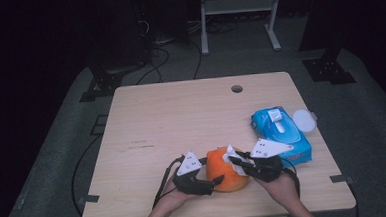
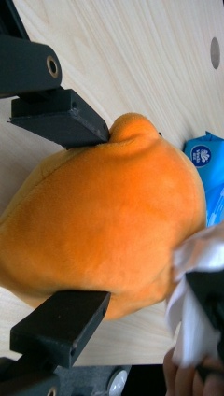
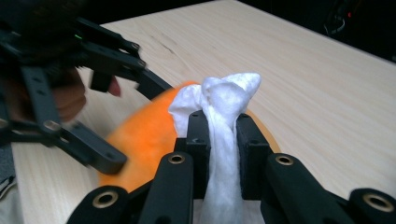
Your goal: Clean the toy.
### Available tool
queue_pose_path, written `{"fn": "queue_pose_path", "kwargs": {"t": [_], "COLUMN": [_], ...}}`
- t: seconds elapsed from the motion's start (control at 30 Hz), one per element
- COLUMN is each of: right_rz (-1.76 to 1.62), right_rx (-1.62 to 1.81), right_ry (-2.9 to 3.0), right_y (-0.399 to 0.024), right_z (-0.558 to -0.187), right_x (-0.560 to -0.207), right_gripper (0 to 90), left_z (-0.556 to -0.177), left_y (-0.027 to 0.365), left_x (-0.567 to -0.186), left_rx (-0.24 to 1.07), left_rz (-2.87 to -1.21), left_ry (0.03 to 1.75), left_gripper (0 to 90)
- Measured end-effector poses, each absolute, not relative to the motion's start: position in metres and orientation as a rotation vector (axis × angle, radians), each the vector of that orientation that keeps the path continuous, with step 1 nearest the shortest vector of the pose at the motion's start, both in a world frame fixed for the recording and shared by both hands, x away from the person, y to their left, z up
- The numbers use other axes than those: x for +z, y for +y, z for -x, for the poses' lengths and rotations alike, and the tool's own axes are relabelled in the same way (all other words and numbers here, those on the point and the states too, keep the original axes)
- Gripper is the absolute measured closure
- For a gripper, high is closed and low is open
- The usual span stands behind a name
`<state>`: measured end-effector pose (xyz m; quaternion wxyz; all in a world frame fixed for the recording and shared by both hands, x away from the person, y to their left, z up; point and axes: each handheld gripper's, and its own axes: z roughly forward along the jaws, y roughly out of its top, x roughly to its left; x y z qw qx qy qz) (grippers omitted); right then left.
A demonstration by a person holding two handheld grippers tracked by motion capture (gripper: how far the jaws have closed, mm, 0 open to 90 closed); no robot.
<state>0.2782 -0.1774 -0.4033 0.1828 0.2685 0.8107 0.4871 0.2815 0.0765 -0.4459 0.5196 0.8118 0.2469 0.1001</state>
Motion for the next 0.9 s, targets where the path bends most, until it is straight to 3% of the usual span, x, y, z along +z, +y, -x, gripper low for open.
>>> {"fn": "queue_pose_path", "kwargs": {"t": [0.13,0.23,0.27,0.3,0.43,0.7,0.8,0.9], "right_rz": [-0.740,-0.639,-0.619,-0.604,-0.670,-0.781,-0.804,-0.757], "right_rx": [1.416,1.437,1.419,1.391,1.380,1.360,1.389,1.463], "right_ry": [2.329,2.393,2.393,2.387,2.359,2.297,2.297,2.322], "right_y": [-0.174,-0.154,-0.150,-0.146,-0.151,-0.166,-0.164,-0.157], "right_z": [-0.279,-0.269,-0.268,-0.266,-0.271,-0.277,-0.277,-0.271], "right_x": [-0.410,-0.413,-0.414,-0.413,-0.413,-0.415,-0.416,-0.415], "right_gripper": [77.5,77.6,77.6,77.6,77.7,77.7,77.6,77.4], "left_z": [-0.284,-0.284,-0.282,-0.279,-0.282,-0.282,-0.281,-0.279], "left_y": [0.082,0.083,0.081,0.080,0.081,0.083,0.080,0.076], "left_x": [-0.437,-0.435,-0.437,-0.440,-0.440,-0.443,-0.440,-0.443], "left_rx": [0.314,0.333,0.335,0.354,0.320,0.312,0.347,0.376], "left_rz": [-1.896,-1.894,-1.930,-1.945,-1.940,-1.968,-1.959,-1.985], "left_ry": [0.583,0.546,0.513,0.496,0.512,0.485,0.455,0.432], "left_gripper": [9.2,8.3,9.9,18.5,22.4,22.5,16.9,16.8]}}
